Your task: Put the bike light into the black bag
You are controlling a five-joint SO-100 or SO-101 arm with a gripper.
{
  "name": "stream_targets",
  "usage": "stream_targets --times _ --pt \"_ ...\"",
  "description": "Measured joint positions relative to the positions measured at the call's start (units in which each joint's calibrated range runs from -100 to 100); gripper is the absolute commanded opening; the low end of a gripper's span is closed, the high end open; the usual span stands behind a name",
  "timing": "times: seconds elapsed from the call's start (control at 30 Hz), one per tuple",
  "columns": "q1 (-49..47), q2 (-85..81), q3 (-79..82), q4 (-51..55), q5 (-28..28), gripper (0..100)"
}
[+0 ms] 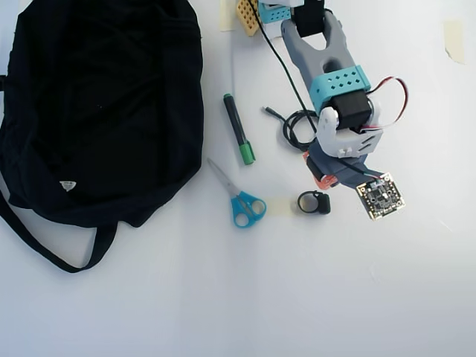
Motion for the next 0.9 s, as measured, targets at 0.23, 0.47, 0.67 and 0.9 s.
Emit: stream_targets --times 0.23,0.47,0.67,0.9 --pt "0.1 4.6 -6.1 0.1 -1.0 3" --pt "0.1 4.6 -6.2 0.1 -1.7 3" --pt "0.1 4.8 -6.3 0.1 -1.9 12" --pt "0.7 4.9 -6.3 0.1 -1.7 15"
